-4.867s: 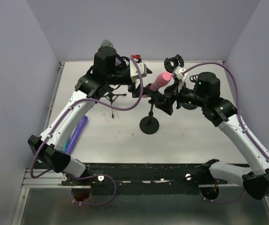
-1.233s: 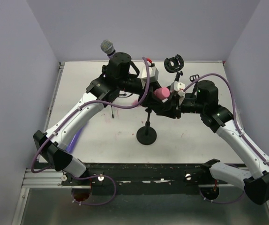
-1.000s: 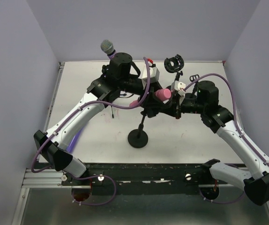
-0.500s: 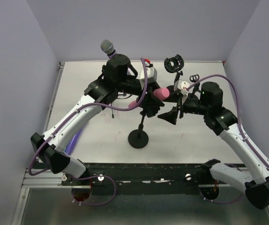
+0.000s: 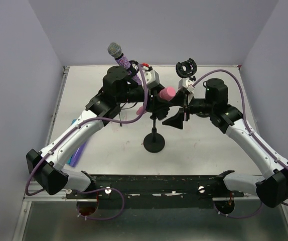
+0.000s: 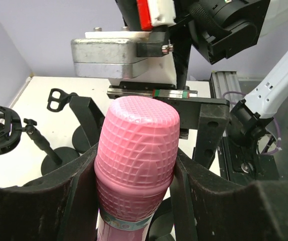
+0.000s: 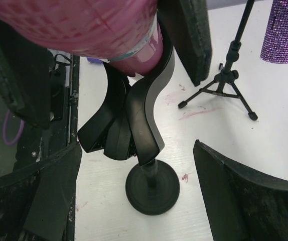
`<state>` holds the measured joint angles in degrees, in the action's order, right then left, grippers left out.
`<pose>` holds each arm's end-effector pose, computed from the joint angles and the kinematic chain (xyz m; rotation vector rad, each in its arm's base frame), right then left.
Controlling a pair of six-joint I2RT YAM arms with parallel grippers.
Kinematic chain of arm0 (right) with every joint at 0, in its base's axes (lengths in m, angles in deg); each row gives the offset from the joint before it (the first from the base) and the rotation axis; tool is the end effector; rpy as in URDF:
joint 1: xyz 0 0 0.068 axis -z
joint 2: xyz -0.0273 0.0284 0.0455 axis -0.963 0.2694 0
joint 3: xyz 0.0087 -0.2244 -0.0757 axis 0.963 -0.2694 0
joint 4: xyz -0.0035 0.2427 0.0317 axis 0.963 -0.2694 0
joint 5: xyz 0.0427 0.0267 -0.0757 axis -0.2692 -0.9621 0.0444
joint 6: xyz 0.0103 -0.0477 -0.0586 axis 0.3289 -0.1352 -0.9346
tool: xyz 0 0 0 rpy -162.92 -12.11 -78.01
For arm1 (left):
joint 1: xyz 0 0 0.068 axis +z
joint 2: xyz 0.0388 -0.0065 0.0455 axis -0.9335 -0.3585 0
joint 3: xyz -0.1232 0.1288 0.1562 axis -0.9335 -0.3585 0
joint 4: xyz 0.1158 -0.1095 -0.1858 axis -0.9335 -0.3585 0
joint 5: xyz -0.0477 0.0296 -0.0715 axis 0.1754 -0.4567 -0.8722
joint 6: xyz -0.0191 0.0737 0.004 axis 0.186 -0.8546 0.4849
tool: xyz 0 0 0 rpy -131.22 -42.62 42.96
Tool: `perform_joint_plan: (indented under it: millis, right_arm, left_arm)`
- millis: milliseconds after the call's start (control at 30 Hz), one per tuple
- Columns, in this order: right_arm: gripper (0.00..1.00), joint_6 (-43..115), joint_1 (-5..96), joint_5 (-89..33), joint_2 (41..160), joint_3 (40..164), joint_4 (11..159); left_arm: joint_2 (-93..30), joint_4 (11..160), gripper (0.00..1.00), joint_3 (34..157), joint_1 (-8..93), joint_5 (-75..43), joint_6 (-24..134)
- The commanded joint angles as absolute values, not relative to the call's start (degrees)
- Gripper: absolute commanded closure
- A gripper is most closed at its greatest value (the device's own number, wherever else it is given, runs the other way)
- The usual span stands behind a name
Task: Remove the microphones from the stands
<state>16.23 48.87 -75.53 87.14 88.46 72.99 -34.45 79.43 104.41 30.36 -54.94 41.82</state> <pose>0.2221 0.1644 0.3255 -1.1994 1.4447 1.0477 0.2159 -0.2333 0.4039 1.1744 1.2445 -1.1406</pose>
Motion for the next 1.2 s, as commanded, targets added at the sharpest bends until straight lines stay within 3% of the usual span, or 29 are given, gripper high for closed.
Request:
perform_joint_plan:
  millis: [0, 300, 533, 633, 800, 867, 1167]
  right_arm:
    - [0.00, 20.8, 48.7, -80.8, 88.2, 90.0, 78.8]
    - [0.04, 23.3, 47.8, -77.6, 89.7, 89.8, 83.3]
    - [0.17, 23.2, 46.6, -74.9, 89.7, 87.6, 84.6]
    - [0.32, 23.4, 46.6, -73.8, 89.7, 87.1, 85.0]
    - [0.95, 21.3, 46.7, -74.2, 90.2, 87.6, 83.7]
    - [0.99, 21.2, 46.6, -73.9, 89.7, 87.4, 83.5]
    - [0.99, 19.9, 46.6, -73.5, 89.6, 87.3, 82.6]
  left_arm:
    - [-31.1, 86.4, 1.00, 103.7, 30.7, -51.4, 43.2]
    - [-31.2, 87.9, 1.00, 103.1, 30.8, -50.6, 46.9]
    - [-32.2, 87.9, 1.00, 104.5, 30.8, -50.3, 47.7]
    - [-32.5, 87.9, 1.00, 104.7, 30.8, -50.5, 48.1]
    - [-32.4, 87.5, 1.00, 105.1, 30.8, -51.5, 48.2]
    - [-32.2, 87.6, 1.00, 105.2, 30.8, -51.7, 48.3]
    - [-33.3, 85.4, 1.00, 115.7, 30.9, -52.6, 46.2]
